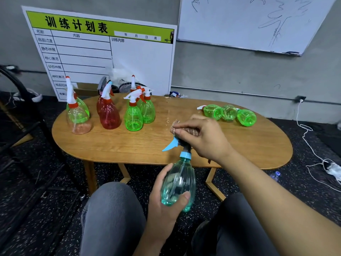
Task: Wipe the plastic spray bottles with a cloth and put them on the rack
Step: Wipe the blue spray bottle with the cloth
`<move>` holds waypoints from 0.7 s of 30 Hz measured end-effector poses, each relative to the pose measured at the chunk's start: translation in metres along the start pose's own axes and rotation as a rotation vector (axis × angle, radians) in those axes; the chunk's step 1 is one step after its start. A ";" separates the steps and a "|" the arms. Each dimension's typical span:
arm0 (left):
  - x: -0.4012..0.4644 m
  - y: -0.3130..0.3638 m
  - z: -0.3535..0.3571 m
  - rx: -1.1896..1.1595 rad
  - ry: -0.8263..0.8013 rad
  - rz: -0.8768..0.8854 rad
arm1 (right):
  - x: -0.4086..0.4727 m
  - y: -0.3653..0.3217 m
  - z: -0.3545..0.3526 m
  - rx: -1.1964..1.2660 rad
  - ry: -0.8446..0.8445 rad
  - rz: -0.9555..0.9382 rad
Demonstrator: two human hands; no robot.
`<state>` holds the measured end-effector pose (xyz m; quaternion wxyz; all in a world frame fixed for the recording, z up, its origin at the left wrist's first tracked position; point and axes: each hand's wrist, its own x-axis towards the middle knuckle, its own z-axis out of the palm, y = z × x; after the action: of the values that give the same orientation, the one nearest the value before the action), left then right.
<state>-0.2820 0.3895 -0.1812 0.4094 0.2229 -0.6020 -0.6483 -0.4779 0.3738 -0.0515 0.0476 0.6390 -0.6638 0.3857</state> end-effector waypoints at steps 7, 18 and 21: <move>0.002 0.000 0.001 -0.078 0.063 -0.025 | -0.019 -0.009 0.011 0.322 0.098 0.097; 0.012 -0.002 -0.001 -0.361 0.143 -0.142 | -0.133 -0.010 0.072 0.840 0.370 0.663; 0.012 -0.003 0.000 -0.328 0.098 -0.162 | -0.140 -0.014 0.074 0.884 0.417 0.693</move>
<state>-0.2892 0.3802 -0.1817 0.4153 0.2322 -0.4475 -0.7572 -0.4091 0.4462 -0.1748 -0.2221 0.2554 -0.5869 0.7355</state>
